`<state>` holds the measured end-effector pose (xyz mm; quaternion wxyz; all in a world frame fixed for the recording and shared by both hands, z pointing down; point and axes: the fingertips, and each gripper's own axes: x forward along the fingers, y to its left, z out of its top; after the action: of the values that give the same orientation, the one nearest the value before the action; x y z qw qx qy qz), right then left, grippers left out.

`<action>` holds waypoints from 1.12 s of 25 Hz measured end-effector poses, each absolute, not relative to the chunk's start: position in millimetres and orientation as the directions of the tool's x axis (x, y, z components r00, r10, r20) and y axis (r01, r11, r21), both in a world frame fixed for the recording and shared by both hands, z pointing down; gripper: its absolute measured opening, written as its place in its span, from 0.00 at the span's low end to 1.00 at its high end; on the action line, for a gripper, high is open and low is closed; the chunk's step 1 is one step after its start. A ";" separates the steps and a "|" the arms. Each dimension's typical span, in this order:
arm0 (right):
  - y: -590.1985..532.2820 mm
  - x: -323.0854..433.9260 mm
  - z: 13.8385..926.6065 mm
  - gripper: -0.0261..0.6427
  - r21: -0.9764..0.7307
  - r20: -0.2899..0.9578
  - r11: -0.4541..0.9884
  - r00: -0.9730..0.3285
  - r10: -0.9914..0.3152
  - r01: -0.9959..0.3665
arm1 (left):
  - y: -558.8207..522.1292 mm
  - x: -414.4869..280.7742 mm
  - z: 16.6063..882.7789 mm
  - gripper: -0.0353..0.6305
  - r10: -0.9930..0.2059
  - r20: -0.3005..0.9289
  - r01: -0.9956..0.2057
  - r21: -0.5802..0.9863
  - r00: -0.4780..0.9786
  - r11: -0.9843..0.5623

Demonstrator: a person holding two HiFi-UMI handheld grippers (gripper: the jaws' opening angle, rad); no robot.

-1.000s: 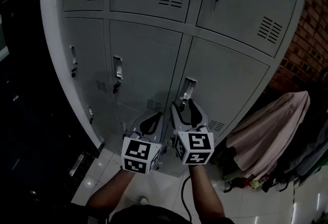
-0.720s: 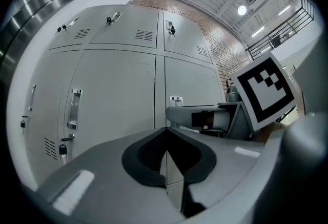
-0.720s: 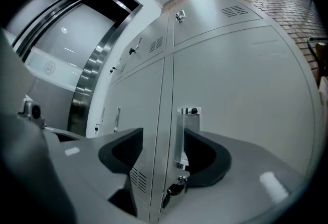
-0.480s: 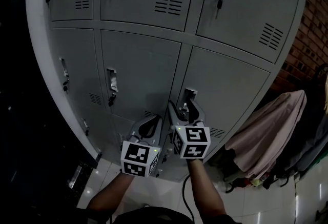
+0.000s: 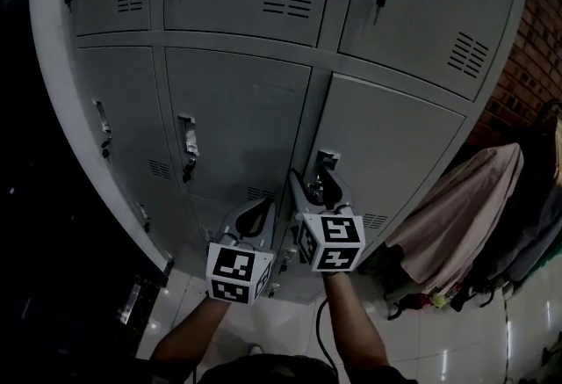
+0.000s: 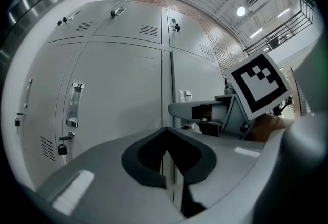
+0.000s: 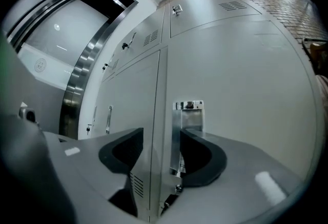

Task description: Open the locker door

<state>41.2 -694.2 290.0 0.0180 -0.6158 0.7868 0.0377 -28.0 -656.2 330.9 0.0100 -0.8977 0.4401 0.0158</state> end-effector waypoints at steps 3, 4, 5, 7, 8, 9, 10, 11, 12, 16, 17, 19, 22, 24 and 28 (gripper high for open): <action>-685.6 40.1 290.4 0.35 0.045 -0.076 0.239 -0.241 -0.967 -0.970 | -649.6 -26.4 330.1 0.06 -0.788 -0.040 -0.789 -0.001 0.614 -0.614; -681.8 39.6 290.5 0.35 0.052 -0.077 0.240 -0.244 -0.967 -0.969 | -647.1 -26.7 329.1 0.06 -0.790 -0.043 -0.791 0.000 0.611 -0.612; -677.7 39.4 291.1 0.34 0.058 -0.078 0.243 -0.247 -0.966 -0.968 | -644.3 -26.9 328.0 0.06 -0.793 -0.046 -0.794 0.000 0.607 -0.608; -668.6 39.5 292.4 0.32 0.064 -0.078 0.251 -0.255 -0.964 -0.966 | -637.7 -26.9 325.0 0.06 -0.800 -0.052 -0.801 0.001 0.598 -0.599; -663.4 39.4 292.6 0.31 0.062 -0.077 0.257 -0.261 -0.962 -0.965 | -633.7 -26.6 323.4 0.06 -0.802 -0.055 -0.803 0.001 0.594 -0.595; -658.0 39.1 292.6 0.31 0.062 -0.077 0.263 -0.268 -0.960 -0.963 | -629.3 -25.9 321.8 0.06 -0.805 -0.058 -0.806 0.000 0.591 -0.592; -652.4 38.7 292.3 0.30 0.063 -0.079 0.271 -0.275 -0.958 -0.961 | -624.6 -24.8 320.3 0.06 -0.807 -0.061 -0.808 -0.001 0.588 -0.589; -646.7 38.5 291.9 0.30 0.066 -0.081 0.278 -0.283 -0.956 -0.958 | -619.8 -23.6 318.9 0.06 -0.809 -0.064 -0.811 -0.002 0.584 -0.585; -640.7 38.3 291.6 0.29 0.071 -0.083 0.285 -0.291 -0.953 -0.956 | -614.9 -22.4 317.7 0.06 -0.813 -0.067 -0.815 -0.003 0.578 -0.579; -613.0 40.0 290.8 0.28 0.099 -0.090 0.312 -0.321 -0.943 -0.945 | -592.8 -18.3 318.9 0.06 -0.830 -0.071 -0.832 0.005 0.553 -0.555; -605.5 41.0 290.4 0.27 0.105 -0.094 0.319 -0.329 -0.940 -0.942 | -586.2 -16.2 320.0 0.06 -0.833 -0.071 -0.834 0.006 0.549 -0.551; -590.7 43.2 290.8 0.26 0.114 -0.097 0.333 -0.344 -0.934 -0.936 | -572.5 -11.2 321.9 0.06 -0.836 -0.075 -0.838 0.009 0.543 -0.546; -568.4 49.7 291.7 0.25 0.130 -0.106 0.341 -0.355 -0.929 -0.931 | -552.7 -2.6 326.7 0.06 -0.838 -0.076 -0.840 0.015 0.540 -0.542; -554.4 56.2 292.4 0.21 0.131 -0.106 0.347 -0.361 -0.927 -0.929 | -538.3 3.7 330.9 0.06 -0.838 -0.071 -0.839 0.016 0.541 -0.544; -530.1 66.4 292.9 0.22 0.118 -0.094 0.369 -0.380 -0.920 -0.922 | -509.8 7.7 333.8 0.06 -0.848 -0.069 -0.849 0.016 0.526 -0.528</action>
<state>66.4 -530.1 292.9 0.0062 -0.5565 0.8274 0.0756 7.7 -509.8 333.8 0.0097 -0.8734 0.4857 0.0342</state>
